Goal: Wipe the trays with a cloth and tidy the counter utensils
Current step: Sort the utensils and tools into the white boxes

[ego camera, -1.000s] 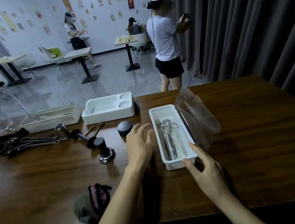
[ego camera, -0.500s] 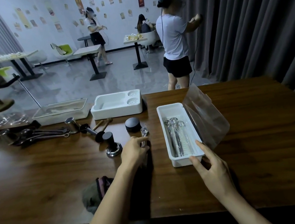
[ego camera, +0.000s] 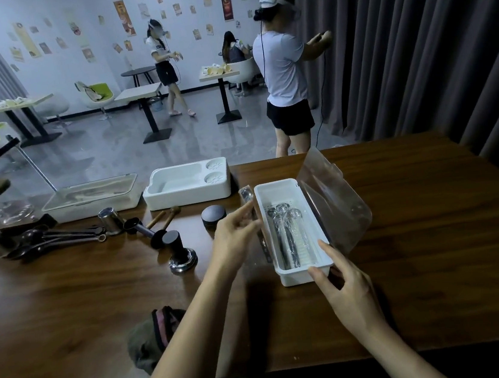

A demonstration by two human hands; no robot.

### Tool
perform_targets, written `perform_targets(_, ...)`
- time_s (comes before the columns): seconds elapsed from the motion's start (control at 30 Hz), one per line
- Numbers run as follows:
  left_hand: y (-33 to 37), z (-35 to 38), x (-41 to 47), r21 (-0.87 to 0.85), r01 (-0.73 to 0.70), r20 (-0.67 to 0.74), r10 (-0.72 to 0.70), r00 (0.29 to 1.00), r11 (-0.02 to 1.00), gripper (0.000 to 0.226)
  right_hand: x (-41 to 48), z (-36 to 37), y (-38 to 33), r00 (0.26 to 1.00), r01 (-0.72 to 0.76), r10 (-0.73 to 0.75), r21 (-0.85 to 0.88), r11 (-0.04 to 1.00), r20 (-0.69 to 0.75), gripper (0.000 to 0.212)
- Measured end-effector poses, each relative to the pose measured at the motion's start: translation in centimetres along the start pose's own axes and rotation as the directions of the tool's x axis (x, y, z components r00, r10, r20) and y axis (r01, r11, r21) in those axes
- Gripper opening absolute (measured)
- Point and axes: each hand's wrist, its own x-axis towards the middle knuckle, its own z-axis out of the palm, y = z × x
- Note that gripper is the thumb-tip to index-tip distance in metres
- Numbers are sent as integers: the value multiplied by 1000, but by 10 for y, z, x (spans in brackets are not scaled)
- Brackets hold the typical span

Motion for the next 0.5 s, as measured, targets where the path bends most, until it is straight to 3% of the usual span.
perform_targets(0.1, 5, 16, 9, 202, -58, 1, 59, 998, 978, 51, 1, 0, 0, 1000, -3, 3, 6, 1000, 0, 57)
perform_targets(0.23, 2, 42, 16, 468, -144, 58, 132, 990, 872, 47, 2, 1, 1, 1000, -7, 7, -4, 1000, 8, 56)
perform_targets(0.37, -5, 56, 18, 601, -204, 150, 142, 978, 773, 49, 2, 0, 0, 1000, -10, 10, 15, 1000, 18, 56)
perform_targets(0.5, 5, 62, 13, 700, -208, 190, 103, 976, 683, 36, 2, 1, 1, 1000, 0, 0, 29, 1000, 13, 57)
